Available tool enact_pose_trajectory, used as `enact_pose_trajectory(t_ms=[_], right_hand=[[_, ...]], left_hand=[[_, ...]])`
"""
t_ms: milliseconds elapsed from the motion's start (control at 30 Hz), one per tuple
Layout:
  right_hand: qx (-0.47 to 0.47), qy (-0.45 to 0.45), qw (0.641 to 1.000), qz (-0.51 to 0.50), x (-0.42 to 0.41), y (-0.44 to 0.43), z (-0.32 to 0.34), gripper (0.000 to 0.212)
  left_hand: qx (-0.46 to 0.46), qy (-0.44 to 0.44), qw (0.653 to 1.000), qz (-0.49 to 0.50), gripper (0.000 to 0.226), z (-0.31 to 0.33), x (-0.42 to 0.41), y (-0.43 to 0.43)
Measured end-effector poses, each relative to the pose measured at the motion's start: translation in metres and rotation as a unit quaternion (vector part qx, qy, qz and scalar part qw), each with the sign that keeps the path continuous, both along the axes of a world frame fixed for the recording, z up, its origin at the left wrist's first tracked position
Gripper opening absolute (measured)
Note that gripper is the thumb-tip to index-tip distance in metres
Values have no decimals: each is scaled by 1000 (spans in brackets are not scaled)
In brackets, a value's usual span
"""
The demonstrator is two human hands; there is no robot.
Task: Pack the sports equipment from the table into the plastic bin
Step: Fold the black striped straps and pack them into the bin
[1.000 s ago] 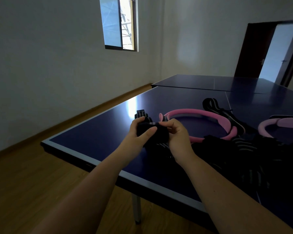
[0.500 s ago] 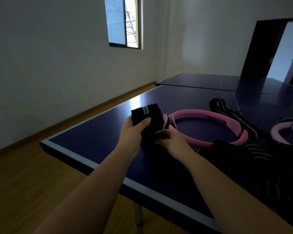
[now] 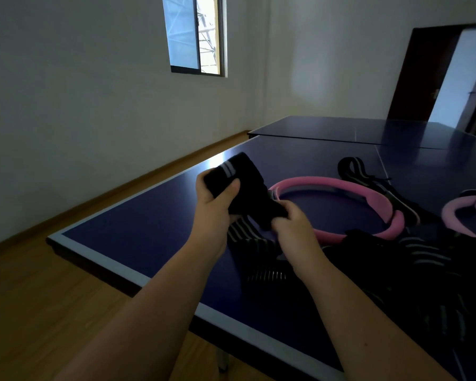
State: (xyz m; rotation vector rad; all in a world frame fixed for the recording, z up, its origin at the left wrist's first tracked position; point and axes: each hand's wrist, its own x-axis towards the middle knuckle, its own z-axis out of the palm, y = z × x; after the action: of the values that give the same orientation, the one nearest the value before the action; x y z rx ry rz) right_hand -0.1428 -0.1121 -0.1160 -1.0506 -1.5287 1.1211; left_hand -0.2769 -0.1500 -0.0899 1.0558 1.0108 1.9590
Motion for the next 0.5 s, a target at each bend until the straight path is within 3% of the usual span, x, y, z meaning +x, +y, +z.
enact_pose_trajectory(t_ms=[67,100,267,400,500], right_hand=[[-50,125,991,23,7,-12,11,42],[-38,142,989,28,9,-18,14,44],[90,112,987,66,37,-41,34,38],[123,-19,982,140,90,-46,36,42],[142,-157,970,116,138,-51,33,46]], left_hand=[[3,-17,1000,-5,29,1,7,0],[0,-26,1000,-5,28,2,11,0],[-46,-92,994,-33,32,9,35,7],[-95,-138,981,-94,36,5,71,15],[-120,-148,975,-115,42,0,103,22]])
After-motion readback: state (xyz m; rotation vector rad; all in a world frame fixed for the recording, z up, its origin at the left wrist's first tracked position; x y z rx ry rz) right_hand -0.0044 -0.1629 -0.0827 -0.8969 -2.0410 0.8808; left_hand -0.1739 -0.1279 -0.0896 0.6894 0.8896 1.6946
